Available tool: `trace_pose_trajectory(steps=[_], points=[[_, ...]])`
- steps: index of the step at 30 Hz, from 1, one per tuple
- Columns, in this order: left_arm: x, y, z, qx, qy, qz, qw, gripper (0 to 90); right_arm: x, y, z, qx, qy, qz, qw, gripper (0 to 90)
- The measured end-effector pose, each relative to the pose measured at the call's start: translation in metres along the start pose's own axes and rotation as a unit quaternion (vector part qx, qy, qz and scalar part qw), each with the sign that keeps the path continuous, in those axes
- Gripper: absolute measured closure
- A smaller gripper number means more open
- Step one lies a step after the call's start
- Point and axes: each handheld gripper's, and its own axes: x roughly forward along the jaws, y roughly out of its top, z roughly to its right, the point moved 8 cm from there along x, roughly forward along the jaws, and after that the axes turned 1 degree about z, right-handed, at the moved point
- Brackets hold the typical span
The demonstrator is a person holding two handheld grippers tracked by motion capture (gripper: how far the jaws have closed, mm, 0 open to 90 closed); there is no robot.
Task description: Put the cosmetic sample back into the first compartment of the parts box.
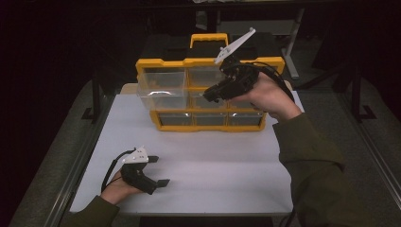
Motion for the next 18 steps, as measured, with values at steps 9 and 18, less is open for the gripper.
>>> trace_pose_trajectory(steps=[9, 18], points=[[0.001, 0.001, 0.001, -0.002, -0.001, 0.002, 1.0, 0.0, -0.009, 0.028, 0.002, -0.003, -0.003, 0.01, 0.9999, 80.0], [0.002, 0.0, 0.001, -0.007, -0.001, -0.001, 1.0, 0.0, -0.012, 0.049, 0.007, -0.001, -0.001, 0.021, 0.9998, 80.0]])
